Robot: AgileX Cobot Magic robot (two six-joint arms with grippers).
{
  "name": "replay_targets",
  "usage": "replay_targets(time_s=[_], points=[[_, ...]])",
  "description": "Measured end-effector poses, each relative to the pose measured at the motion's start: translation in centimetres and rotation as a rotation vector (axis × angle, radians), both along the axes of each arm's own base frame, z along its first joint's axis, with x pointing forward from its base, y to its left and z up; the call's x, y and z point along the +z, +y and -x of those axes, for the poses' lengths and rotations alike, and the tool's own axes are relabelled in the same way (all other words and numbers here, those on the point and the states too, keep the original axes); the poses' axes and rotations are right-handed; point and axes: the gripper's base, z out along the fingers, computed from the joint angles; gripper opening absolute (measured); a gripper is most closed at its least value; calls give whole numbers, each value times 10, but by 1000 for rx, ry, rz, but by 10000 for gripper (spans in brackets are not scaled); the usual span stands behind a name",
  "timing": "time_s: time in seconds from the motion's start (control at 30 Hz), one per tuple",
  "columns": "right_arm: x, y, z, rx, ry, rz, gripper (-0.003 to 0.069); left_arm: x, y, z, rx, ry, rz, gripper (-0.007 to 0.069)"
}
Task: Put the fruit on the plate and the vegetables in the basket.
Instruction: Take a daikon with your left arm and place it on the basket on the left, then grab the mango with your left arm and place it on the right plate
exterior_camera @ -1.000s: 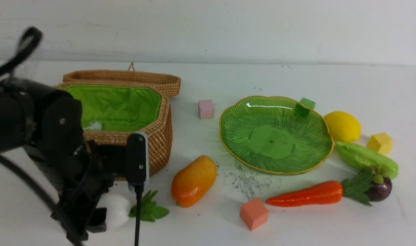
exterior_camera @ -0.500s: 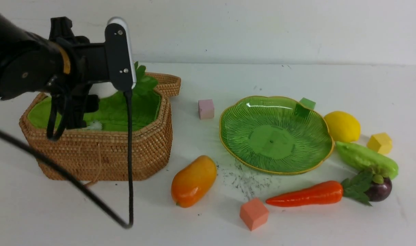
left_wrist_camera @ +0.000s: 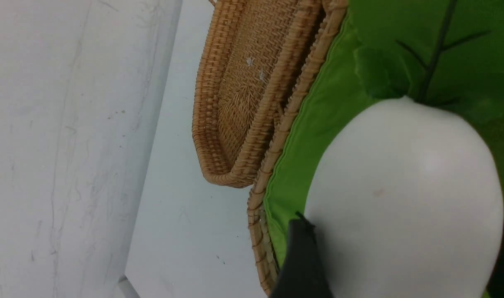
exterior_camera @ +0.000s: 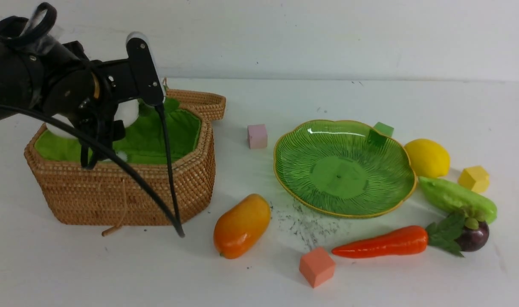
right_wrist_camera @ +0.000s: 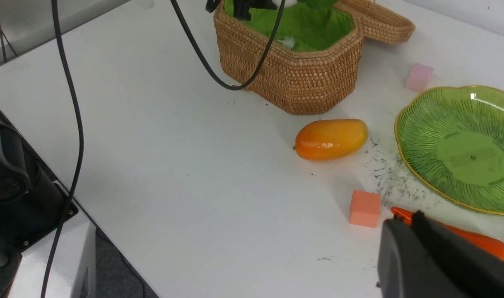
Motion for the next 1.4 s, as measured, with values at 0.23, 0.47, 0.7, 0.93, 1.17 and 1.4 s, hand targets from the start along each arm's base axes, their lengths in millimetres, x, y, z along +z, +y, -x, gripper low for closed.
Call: replay_targets(time_s=[0.23, 0.47, 0.7, 0.93, 1.17, 1.4], points=[[0, 0, 0, -1, -2, -2, 36, 6, 0, 4, 12, -6, 35, 575], [0, 0, 0, -1, -2, -2, 37, 28, 1, 20, 43, -34, 127, 586], [0, 0, 0, -1, -2, -2, 43, 41, -30, 53, 167, 115, 530, 480], [-4, 0, 2, 8, 51, 13, 45, 31, -116, 110, 298, 496, 810, 29], [-4, 0, 3, 1, 77, 5, 55, -3, -162, 107, 303, 569, 579, 73], [-4, 0, 3, 0, 79, 3, 62, -31, -181, 76, 298, 523, 488, 435]])
